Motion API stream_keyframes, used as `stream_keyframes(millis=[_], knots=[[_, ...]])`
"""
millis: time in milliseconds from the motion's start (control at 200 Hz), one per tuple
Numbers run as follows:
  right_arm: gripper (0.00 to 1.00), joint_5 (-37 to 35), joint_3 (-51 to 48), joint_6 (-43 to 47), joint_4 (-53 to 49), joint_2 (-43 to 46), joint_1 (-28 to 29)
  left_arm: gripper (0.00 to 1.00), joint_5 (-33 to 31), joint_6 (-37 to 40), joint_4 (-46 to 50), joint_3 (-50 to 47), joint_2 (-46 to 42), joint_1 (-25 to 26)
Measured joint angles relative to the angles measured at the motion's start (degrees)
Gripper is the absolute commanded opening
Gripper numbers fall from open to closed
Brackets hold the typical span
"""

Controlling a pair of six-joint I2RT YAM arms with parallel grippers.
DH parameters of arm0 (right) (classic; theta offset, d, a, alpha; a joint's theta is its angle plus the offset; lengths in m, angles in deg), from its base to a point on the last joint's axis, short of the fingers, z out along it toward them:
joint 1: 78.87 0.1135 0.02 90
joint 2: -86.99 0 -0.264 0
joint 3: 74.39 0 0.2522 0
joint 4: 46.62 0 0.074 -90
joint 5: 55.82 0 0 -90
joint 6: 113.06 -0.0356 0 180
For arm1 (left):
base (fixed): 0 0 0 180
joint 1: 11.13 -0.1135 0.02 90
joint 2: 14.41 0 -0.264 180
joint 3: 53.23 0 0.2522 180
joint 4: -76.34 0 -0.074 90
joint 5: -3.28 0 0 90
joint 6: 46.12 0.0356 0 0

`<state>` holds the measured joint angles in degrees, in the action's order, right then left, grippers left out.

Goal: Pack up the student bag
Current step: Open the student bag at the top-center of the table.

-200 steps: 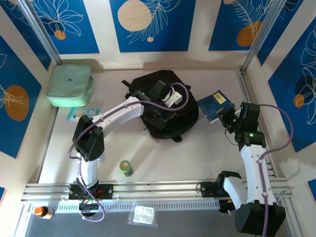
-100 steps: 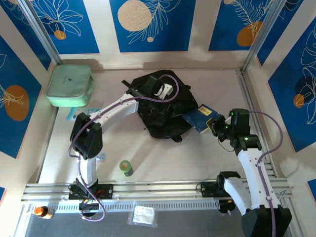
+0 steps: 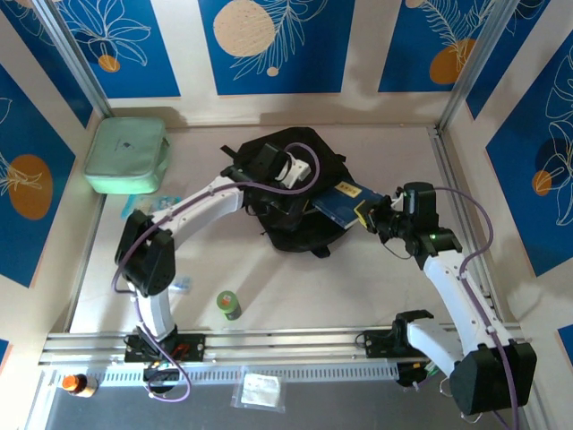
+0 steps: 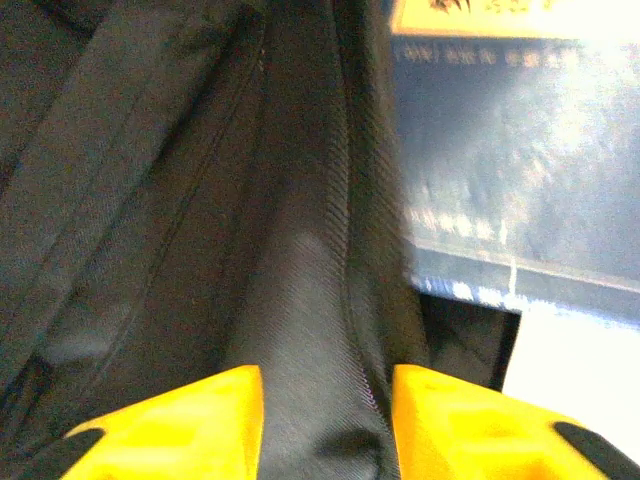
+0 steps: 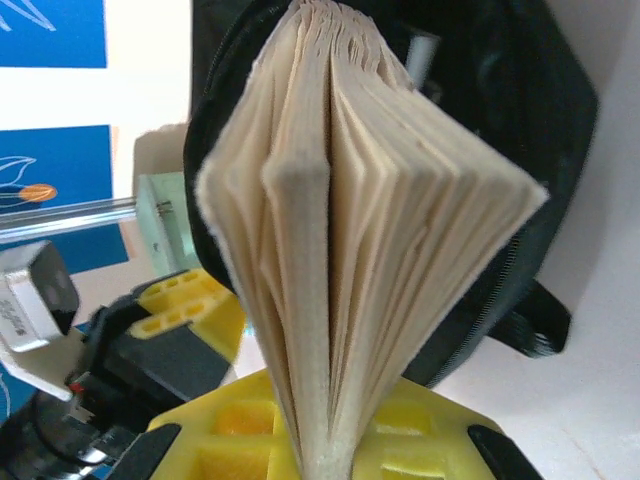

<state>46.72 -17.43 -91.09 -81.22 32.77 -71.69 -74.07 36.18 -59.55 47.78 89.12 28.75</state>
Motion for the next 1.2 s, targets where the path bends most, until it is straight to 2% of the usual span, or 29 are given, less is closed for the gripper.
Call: stream_keyframes(millis=[100, 235, 420, 610, 730, 790, 955, 1105, 1200], knots=[[0.00, 0.55, 0.39, -0.44, 1.99, -0.85, 0.00, 0.65, -0.02, 0.57, -1.44, -3.93, -3.98, 0.13], [0.00, 0.66, 0.42, -1.05, 2.91, -1.62, 0.00, 0.74, -0.55, 1.27, -3.23, -6.54, -6.19, 0.74], [0.00, 0.83, 0.42, -1.07, 3.28, -1.64, 0.11, 0.75, -5.57, 1.77, -3.54, -6.54, -5.40, 1.27], [0.00, 0.83, 0.42, -1.07, 3.28, -1.64, 0.11, 0.72, -9.27, 1.53, -2.86, -2.45, 0.13, 1.29], [0.00, 0.79, 0.42, -1.03, 3.21, -1.62, 0.11, 0.62, -11.19, 0.90, -2.32, 0.09, 2.91, 1.29], [0.00, 0.63, 0.42, -0.98, 2.97, -1.55, 0.11, 0.51, -12.87, 0.48, -1.60, 1.49, 3.87, 1.29], [0.00, -1.68, 0.42, 0.85, -0.70, 0.11, 0.11, 0.28, -16.83, 0.76, -0.15, 4.26, 4.79, 1.29], [0.00, -4.00, -0.44, 1.77, -2.86, 3.15, 0.13, 0.08, -17.25, 2.21, 0.22, 4.57, 4.79, 1.29], [0.00, -5.22, -2.78, 1.33, -2.93, 4.98, 1.14, 0.00, -16.94, 2.23, 0.24, 4.59, 4.79, 1.33]])
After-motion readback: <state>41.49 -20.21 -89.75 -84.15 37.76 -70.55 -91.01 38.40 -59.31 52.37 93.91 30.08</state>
